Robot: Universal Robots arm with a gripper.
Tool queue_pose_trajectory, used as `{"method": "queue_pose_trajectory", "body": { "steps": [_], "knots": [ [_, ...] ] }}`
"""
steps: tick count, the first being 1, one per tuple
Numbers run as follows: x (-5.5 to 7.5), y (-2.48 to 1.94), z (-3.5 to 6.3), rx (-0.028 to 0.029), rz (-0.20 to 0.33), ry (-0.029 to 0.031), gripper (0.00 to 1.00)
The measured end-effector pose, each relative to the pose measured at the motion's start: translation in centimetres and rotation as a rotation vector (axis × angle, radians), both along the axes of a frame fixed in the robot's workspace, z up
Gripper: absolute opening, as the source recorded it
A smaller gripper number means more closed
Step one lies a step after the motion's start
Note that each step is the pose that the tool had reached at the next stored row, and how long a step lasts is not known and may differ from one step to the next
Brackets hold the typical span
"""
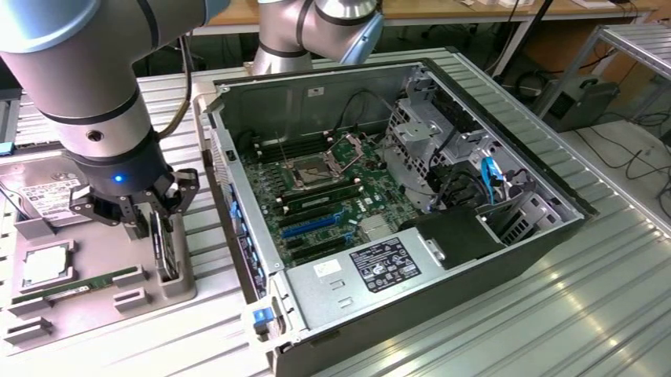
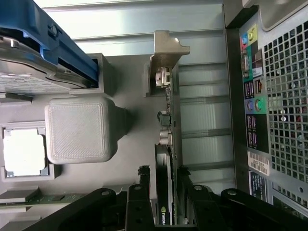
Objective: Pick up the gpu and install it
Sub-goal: 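Pick up the gpu and move the gpu toward the slot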
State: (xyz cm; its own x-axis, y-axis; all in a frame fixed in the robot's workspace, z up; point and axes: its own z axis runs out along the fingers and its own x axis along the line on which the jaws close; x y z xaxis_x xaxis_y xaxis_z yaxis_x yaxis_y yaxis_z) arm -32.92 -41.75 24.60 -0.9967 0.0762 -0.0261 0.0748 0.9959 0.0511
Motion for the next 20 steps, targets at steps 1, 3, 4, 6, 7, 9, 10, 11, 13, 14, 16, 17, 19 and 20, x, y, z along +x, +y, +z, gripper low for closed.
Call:
{"method": "queue_pose_trajectory", "body": {
  "steps": [1, 3, 4, 6, 7, 9, 10, 11, 13, 14, 16, 17, 19, 20],
  "knots": [
    [0.02, 0.0, -0.02, 0.0002, 0.0, -0.0001, 0.36],
    [0.05, 0.0, -0.08, 0.0002, 0.0, 0.0, 0.36],
    [0.07, 0.0, -0.1, 0.0002, 0.0, 0.0, 0.36],
    [0.11, 0.01, -0.15, 0.0003, 0.0, -0.0001, 0.36],
    [0.13, 0.02, -0.18, 0.0004, 0.0, -0.0002, 0.36],
    [0.14, 0.02, -0.19, 0.0004, 0.0, 0.0, 0.36],
    [0.14, 0.02, -0.19, 0.0004, 0.0, 0.0, 0.36],
    [0.14, 0.02, -0.19, 0.0004, 0.0, 0.0, 0.36],
    [0.14, 0.02, -0.19, 0.0005, 0.0, -0.0001, 0.35],
    [0.14, 0.02, -0.19, 0.0004, 0.0, 0.0001, 0.28],
    [0.14, 0.02, -0.19, 0.0004, 0.0, 0.0001, 0.26],
    [0.14, 0.02, -0.19, 0.0003, 0.0, 0.0002, 0.26],
    [0.14, 0.03, -0.2, 0.0002, 0.007, 0.0002, 0.26],
    [0.15, 0.03, -0.21, 0.0003, 0.014, 0.0001, 0.26]
  ]
}}
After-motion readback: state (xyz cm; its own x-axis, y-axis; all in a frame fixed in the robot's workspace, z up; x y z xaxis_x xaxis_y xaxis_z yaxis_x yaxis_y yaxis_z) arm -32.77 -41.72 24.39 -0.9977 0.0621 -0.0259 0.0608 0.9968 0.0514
